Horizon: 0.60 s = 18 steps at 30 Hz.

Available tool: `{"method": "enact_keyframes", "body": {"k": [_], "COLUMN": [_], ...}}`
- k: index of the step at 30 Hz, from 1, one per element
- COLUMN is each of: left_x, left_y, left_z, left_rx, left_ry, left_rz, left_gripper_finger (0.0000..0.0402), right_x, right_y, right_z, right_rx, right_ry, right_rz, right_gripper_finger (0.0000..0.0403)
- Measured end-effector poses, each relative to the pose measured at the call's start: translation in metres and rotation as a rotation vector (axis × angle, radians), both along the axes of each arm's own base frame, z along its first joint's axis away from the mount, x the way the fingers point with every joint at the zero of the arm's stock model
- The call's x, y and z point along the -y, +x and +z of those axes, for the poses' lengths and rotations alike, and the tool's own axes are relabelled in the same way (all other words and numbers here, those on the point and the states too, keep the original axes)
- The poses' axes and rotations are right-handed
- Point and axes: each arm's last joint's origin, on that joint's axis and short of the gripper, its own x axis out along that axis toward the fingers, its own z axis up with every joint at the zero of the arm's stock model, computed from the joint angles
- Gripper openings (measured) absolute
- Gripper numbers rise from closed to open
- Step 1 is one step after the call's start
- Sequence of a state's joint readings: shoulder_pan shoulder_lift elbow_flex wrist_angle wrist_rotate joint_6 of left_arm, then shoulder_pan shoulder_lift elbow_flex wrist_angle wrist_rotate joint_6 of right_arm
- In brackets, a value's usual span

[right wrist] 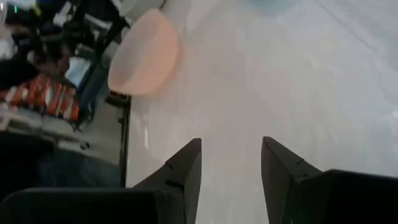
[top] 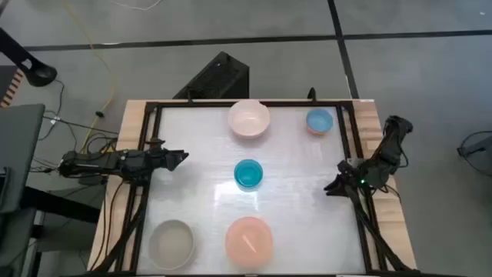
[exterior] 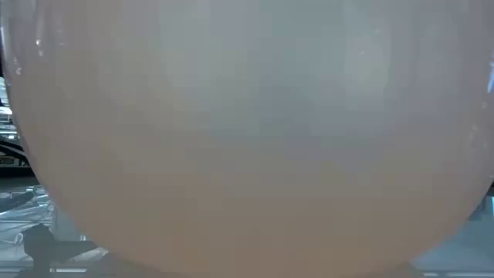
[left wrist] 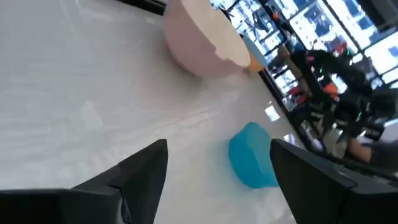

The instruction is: Nest bowls inside each other

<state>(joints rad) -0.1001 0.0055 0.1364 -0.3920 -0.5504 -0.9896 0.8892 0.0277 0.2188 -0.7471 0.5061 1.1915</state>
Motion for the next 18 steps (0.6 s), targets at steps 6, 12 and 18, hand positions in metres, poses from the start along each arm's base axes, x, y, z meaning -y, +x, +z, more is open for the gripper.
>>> {"method": "enact_keyframes", "body": {"k": [6, 12, 18], "left_x": [-0.0004, -0.0018, -0.0033], "left_y": [-0.0002, -0.0009, -0.0017], "left_z": [0.0002, 0.0006, 0.0009], "left_rx": [0.056, 0.064, 0.064], "left_ry": [-0.100, -0.089, -0.064], "left_rz": [0.042, 0.097, 0.151], "left_gripper_finger": [0.0272, 0.0272, 0.0272], "right_x": [0.0024, 0.0033, 0.0042], "right_y": [0.0020, 0.0023, 0.0028], "right_z": [0.0027, 0.0031, 0.0039], "right_rx": [0.019, 0.034, 0.055], "right_ry": [0.153, 0.154, 0.155], "right_rz": [-0.195, -0.230, -0.266], "right_gripper_finger": [0.0134, 0.0134, 0.0134]}}
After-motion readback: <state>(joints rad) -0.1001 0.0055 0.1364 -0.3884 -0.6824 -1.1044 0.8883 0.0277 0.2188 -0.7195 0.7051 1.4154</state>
